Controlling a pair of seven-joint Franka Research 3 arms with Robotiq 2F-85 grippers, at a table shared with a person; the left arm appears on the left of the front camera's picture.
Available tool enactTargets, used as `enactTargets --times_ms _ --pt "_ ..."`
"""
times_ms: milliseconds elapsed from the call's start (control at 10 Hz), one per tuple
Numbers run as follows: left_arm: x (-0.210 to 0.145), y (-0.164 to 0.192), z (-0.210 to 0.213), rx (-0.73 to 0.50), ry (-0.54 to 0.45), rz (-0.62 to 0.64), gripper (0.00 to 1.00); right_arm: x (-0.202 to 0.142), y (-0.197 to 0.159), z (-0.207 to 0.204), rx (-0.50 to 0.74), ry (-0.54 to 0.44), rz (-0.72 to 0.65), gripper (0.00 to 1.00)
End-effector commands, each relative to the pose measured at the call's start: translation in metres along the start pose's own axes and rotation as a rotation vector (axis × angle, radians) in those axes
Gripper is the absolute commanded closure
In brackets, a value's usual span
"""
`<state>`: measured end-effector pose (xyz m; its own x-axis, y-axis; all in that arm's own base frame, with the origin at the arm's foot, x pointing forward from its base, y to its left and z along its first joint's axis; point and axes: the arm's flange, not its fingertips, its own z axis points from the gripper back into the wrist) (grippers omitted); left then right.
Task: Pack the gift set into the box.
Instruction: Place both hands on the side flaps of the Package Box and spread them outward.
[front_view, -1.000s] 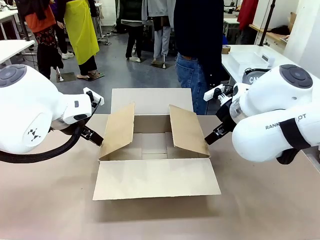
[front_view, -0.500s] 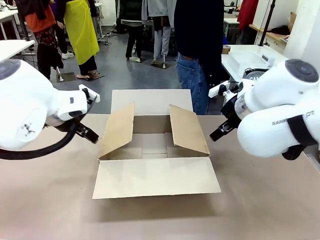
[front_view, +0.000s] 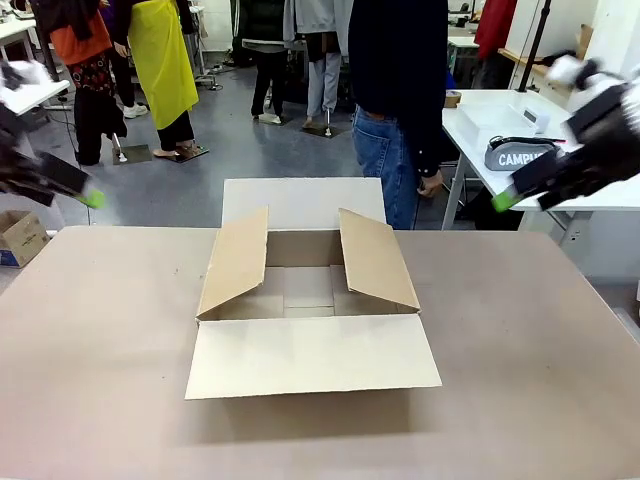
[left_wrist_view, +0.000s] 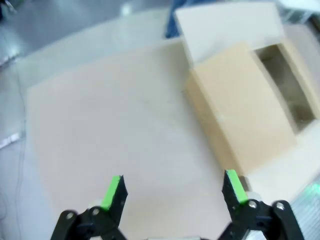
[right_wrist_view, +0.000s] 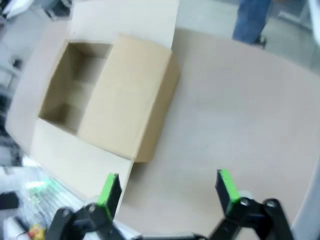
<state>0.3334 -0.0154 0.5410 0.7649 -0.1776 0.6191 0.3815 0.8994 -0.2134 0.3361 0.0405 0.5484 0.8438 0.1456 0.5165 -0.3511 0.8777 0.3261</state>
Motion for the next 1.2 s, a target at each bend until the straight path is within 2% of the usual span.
enactTargets --times_ms 0,100,200,300,400,500,600,700,1000,1100 --pt "-0.056 0.046 0.037 -0.434 -0.038 0.095 0.00 -0.021 -0.057 0.049 0.203 -0.087 -0.278 0.00" --pt "-0.077 0.089 0.052 -0.630 -0.098 0.219 0.00 -0.043 -0.096 0.075 0.349 -0.162 -0.379 0.00" --pt "-0.104 0.131 0.064 -0.760 -0.227 0.368 0.00 -0.070 -0.137 0.094 0.450 -0.251 -0.485 0.00" --pt "-0.132 0.161 0.065 -0.850 -0.360 0.501 0.00 -0.098 -0.172 0.099 0.490 -0.309 -0.589 0.00" --pt "-0.157 0.184 0.051 -0.917 -0.473 0.656 0.00 -0.125 -0.209 0.088 0.540 -0.338 -0.709 0.00" --pt "-0.167 0.190 0.029 -0.949 -0.469 0.733 0.00 -0.144 -0.233 0.069 0.562 -0.328 -0.807 0.00" --pt "-0.172 0.194 0.011 -0.905 -0.453 0.802 0.00 -0.158 -0.246 0.056 0.525 -0.341 -0.856 0.00" --pt "-0.173 0.196 0.066 -0.800 -0.390 0.521 0.00 -0.147 -0.220 0.106 0.518 -0.327 -0.756 0.00" --pt "-0.173 0.196 0.066 -0.800 -0.390 0.521 0.00 -0.147 -0.220 0.106 0.518 -0.327 -0.756 0.00" --pt "-0.174 0.204 0.053 -0.832 -0.378 0.579 0.00 -0.150 -0.232 0.094 0.515 -0.306 -0.799 0.00"
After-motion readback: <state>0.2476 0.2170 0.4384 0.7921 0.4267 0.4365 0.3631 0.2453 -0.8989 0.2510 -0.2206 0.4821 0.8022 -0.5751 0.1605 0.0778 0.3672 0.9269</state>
